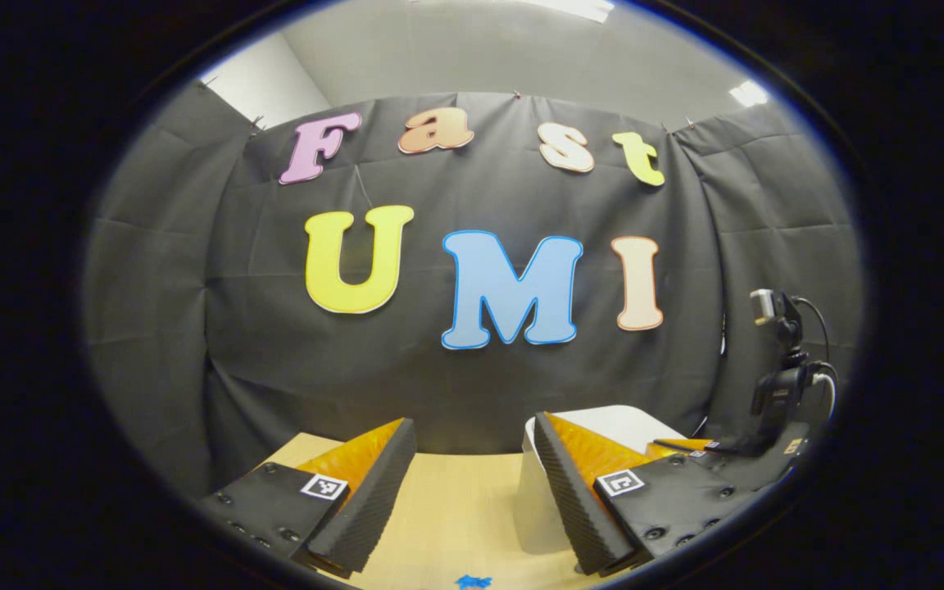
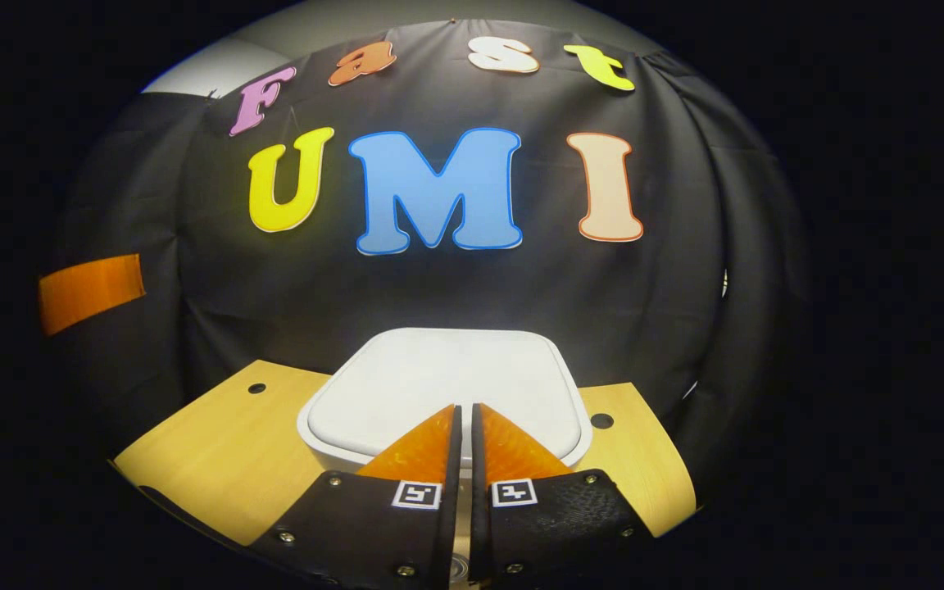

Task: Press the lid of the desktop garbage bin to open it, pick up the crumpled paper on the desktop and throw it into the bin, then pick up the pop can on the desktop and drop it into the bin, and finally close the garbage bin lid.

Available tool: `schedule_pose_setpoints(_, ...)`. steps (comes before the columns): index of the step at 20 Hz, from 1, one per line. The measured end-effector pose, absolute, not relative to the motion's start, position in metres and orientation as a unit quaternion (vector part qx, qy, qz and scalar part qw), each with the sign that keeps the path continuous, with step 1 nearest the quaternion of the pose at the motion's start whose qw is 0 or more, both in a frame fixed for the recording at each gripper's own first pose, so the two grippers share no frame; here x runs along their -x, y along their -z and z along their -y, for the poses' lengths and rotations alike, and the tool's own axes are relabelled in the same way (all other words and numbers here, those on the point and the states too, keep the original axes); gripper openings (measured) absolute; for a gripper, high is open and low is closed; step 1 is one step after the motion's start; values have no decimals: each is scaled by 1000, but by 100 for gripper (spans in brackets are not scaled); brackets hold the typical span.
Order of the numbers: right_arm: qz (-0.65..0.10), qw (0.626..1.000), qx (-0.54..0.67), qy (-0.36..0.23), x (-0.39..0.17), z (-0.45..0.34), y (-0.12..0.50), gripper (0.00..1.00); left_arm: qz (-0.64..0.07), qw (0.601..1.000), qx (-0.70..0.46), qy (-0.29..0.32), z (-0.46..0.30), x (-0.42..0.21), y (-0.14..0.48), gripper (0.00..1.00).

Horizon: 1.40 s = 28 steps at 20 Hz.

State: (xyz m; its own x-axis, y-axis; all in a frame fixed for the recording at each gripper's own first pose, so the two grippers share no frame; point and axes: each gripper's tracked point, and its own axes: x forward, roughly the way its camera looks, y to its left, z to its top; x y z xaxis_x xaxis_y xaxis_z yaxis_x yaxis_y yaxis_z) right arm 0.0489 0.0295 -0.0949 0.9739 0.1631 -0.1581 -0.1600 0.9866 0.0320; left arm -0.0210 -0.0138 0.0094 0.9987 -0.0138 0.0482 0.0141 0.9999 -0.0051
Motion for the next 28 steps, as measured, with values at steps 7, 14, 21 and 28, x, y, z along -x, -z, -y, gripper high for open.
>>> schedule_pose_setpoints(7, -60, 995, 14, -76, -49, -27, 73, 8, 19, 1000, 1, 3, 9, 15, -5, 95)
schedule_pose_setpoints(14, -6, 998, -4, -66, -50, -23, 23, 8, 13, 1000, -2, 4, 9, 7, -1, 94)
schedule_pose_setpoints(21, 61, 996, -14, -56, -39, -17, -30, 8, 9, 1000, 4, 6, 9, 1, 7, 95)
schedule_pose_setpoints(28, 56, 997, 4, -57, -31, -16, -26, 12, -8, 1000, 13, 3, -2, 0, 29, 95)
